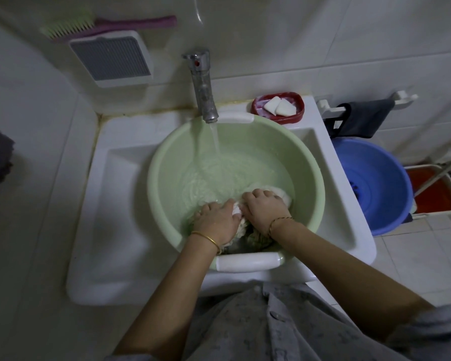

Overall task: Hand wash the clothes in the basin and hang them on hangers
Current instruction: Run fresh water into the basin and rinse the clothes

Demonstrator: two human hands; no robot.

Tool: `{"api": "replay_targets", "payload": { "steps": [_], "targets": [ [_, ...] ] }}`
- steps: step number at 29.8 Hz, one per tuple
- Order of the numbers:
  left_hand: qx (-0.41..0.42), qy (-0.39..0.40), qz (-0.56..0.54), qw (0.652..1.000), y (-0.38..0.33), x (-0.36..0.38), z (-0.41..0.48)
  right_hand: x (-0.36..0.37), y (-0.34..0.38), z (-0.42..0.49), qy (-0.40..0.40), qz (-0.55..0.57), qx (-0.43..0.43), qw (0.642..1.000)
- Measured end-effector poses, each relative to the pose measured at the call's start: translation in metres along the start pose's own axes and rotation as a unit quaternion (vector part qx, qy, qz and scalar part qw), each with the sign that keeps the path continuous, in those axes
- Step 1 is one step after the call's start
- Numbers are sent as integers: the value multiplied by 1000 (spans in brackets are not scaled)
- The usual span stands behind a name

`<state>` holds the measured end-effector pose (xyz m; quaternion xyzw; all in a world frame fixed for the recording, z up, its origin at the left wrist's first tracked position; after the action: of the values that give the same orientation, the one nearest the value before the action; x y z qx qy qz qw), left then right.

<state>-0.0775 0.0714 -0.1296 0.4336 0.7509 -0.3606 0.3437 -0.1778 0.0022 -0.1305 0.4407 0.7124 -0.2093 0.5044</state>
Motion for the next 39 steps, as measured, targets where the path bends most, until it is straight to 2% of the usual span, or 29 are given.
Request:
{"api": "replay_targets", "payload": {
  "steps": [39],
  "targets": [
    [-8, -6, -4, 1000, 0, 2, 1, 1, -1, 4, 14, 18, -5, 1000]
  ]
}}
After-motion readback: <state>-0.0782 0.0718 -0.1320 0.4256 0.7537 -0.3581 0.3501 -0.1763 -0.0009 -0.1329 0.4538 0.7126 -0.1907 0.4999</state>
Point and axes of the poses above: each hand's wrist, its own z-axis towards the middle knuckle, its own x-axis out of the palm, y = z × x, the point moved 4 cm from there along z, towards the middle knuckle, and after that the axes turned 6 degrees about x, right-handed, at the moved point
